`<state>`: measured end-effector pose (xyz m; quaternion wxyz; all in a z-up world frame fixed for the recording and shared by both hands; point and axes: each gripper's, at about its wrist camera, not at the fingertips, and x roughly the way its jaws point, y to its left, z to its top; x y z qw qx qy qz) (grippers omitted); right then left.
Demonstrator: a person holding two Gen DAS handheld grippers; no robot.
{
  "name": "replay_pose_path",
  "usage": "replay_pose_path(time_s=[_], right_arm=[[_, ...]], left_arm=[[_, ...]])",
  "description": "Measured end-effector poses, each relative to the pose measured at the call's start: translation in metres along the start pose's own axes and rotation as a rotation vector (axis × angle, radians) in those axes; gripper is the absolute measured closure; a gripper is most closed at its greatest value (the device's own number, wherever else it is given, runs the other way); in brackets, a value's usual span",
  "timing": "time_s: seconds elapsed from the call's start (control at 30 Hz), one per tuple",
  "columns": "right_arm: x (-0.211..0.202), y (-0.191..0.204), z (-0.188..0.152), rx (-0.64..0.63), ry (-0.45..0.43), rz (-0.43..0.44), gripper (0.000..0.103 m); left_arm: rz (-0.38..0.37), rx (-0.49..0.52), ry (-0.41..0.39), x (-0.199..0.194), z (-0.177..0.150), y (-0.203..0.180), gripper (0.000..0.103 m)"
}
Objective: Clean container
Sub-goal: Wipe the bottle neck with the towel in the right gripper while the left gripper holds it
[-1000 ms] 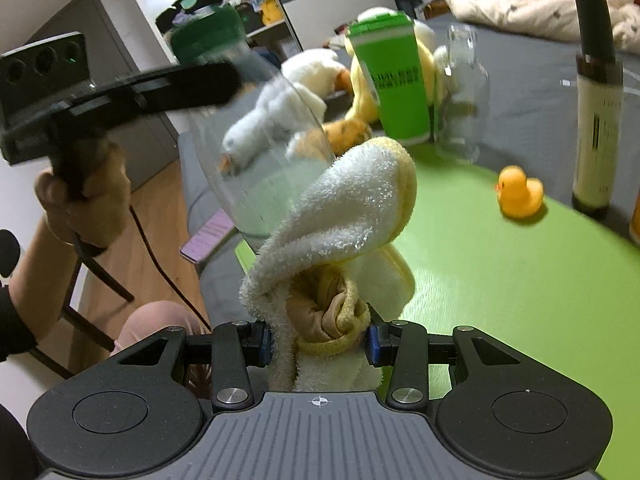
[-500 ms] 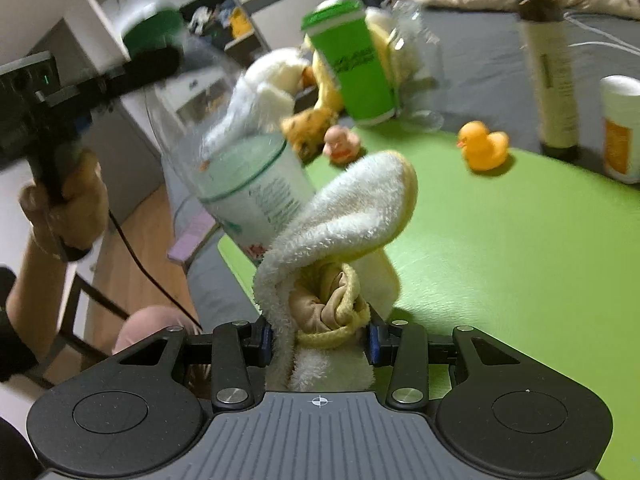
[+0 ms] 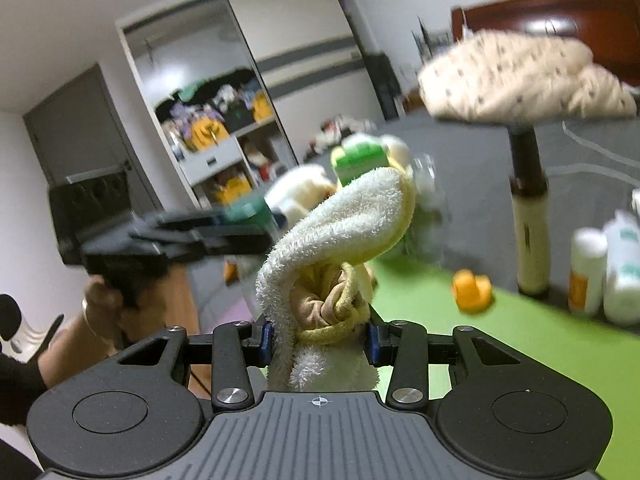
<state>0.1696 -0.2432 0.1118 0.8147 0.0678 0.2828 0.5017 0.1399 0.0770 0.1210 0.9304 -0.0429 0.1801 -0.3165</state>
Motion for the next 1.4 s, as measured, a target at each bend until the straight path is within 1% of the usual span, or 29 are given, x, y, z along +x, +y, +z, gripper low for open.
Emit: replay_pose_path(time_s=[0.1, 0.3, 0.77, 0.8, 0.83, 1.03, 1.13, 1.2, 1.23, 1.3, 1.37, 1.4], right_arm=[[0.004, 0.004, 0.009, -0.009, -0.02, 0.012, 0.061], [0.029, 0.002, 0.003, 0.005, 0.055, 0.041, 0.061], [0.074, -0.006, -0.036, 0.067, 0.225, 0.052, 0.061], [0.074, -0.018, -0.053, 0.073, 0.235, 0.052, 0.061], [0.077, -0.025, -0.063, 0.079, 0.244, 0.052, 0.061], [0.086, -0.037, -0.08, 0.121, 0.27, 0.042, 0.061], [0.079, -0.045, -0.084, 0.15, 0.247, 0.028, 0.061], [0.069, -0.051, -0.085, 0.174, 0.218, 0.018, 0.061], [0.065, -0.054, -0.086, 0.186, 0.204, 0.013, 0.061], [0.056, -0.06, -0.087, 0.209, 0.175, 0.002, 0.061], [0.042, -0.063, -0.083, 0.233, 0.14, -0.009, 0.061], [0.033, -0.063, -0.077, 0.247, 0.12, -0.015, 0.061]], left_arm=[[-0.011, -0.011, -0.003, 0.0, 0.001, 0.0, 0.059], [-0.015, -0.004, -0.001, 0.001, 0.001, -0.003, 0.059], [-0.009, -0.015, -0.003, 0.001, -0.002, -0.001, 0.059], [-0.008, -0.017, -0.003, 0.001, -0.002, -0.001, 0.059], [-0.005, -0.019, -0.004, 0.001, -0.003, -0.002, 0.059], [0.038, -0.012, -0.001, 0.003, -0.006, -0.007, 0.058], [0.08, 0.001, -0.011, 0.002, -0.01, -0.013, 0.049], [0.144, 0.01, -0.033, 0.001, -0.013, -0.018, 0.036], [0.167, 0.009, -0.047, 0.0, -0.016, -0.021, 0.033], [0.209, 0.006, -0.069, -0.003, -0.021, -0.026, 0.02], [0.251, -0.005, -0.089, -0.005, -0.027, -0.034, 0.014], [0.287, -0.01, -0.103, -0.005, -0.031, -0.04, 0.011]])
